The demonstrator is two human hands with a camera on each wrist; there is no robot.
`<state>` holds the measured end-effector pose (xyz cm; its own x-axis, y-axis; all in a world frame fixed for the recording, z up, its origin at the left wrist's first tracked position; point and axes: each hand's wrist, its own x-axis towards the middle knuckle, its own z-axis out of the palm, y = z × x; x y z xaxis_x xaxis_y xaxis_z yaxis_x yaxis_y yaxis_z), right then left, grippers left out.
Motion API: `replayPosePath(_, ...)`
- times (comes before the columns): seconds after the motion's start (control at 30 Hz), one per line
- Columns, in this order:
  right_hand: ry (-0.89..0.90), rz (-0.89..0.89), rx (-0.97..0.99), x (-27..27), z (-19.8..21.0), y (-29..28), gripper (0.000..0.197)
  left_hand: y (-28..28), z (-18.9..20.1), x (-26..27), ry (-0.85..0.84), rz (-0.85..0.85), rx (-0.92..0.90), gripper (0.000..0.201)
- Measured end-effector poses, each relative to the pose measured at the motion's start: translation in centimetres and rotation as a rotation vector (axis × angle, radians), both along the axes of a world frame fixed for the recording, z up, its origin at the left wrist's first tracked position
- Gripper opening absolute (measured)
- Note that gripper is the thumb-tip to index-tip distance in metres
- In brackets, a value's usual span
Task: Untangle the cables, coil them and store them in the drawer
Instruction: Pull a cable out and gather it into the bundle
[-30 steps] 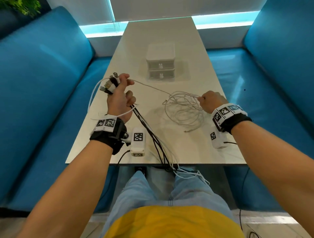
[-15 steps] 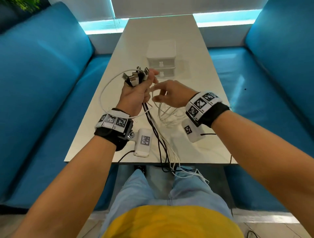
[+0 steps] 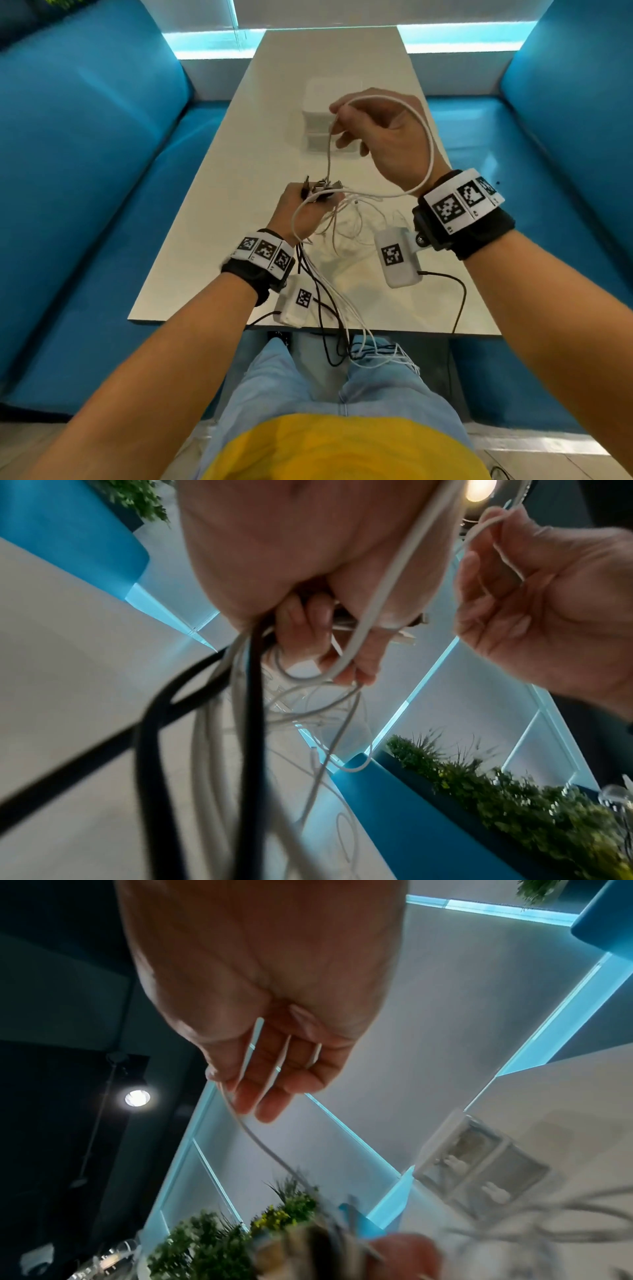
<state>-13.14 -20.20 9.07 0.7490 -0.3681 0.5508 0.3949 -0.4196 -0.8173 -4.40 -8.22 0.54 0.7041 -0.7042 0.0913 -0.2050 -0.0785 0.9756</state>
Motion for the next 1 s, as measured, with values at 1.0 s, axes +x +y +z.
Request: replayPosePath(1.0, 1.021, -0.37, -0.533, -0.6, -5.0, -6.1, 0.056, 4.3, 2.4, 2.4, 0.264, 0.482, -0.266, 0.008)
